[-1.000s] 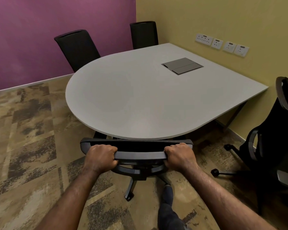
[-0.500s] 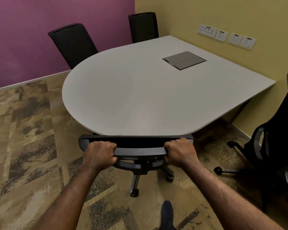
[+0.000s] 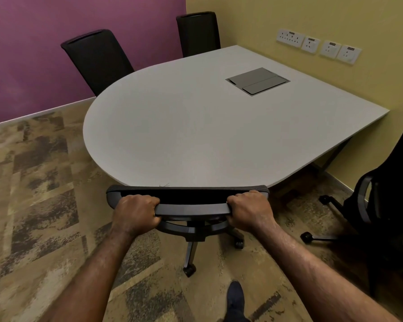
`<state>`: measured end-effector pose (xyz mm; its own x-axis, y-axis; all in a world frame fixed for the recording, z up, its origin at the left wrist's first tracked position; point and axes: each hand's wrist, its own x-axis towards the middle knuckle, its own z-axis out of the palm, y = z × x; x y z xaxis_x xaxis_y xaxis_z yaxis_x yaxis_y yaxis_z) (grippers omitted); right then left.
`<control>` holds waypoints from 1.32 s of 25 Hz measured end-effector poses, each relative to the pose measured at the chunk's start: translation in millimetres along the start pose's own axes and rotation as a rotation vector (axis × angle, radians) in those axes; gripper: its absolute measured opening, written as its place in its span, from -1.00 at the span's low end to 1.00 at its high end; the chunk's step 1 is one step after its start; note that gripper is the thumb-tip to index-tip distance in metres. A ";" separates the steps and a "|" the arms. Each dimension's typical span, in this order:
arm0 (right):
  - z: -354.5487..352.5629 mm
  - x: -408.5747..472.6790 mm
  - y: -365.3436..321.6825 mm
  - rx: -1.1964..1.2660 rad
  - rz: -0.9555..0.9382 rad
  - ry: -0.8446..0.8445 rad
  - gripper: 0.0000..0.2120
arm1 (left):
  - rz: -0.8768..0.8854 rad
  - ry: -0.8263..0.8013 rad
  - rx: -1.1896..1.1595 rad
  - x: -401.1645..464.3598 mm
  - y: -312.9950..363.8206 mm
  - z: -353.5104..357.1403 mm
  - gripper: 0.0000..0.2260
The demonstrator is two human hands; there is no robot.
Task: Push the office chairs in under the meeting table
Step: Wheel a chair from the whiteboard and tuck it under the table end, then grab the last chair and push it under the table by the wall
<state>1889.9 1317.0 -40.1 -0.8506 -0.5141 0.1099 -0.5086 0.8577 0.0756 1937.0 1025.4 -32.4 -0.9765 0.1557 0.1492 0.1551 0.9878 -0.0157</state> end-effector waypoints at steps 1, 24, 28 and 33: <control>-0.1 1.9 0.0 0.008 0.003 -0.004 -0.82 | 0.002 0.000 0.000 2.0 -1.4 -0.1 -0.83; -0.1 16.3 4.2 0.070 0.023 -0.038 -0.82 | 0.000 0.027 -0.020 19.2 -11.8 2.6 -0.91; -1.7 12.8 3.5 0.085 0.018 -0.029 -0.81 | -0.027 -0.002 -0.031 16.0 -8.1 -1.1 -0.88; -5.0 -3.2 7.2 0.171 -0.036 0.176 -0.65 | 0.032 0.066 -0.125 7.7 -8.1 -10.9 -0.69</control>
<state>1889.6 1324.8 -34.9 -0.8026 -0.5254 0.2823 -0.5664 0.8198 -0.0847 1929.8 1018.5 -20.4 -0.9595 0.1819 0.2152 0.2072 0.9731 0.1011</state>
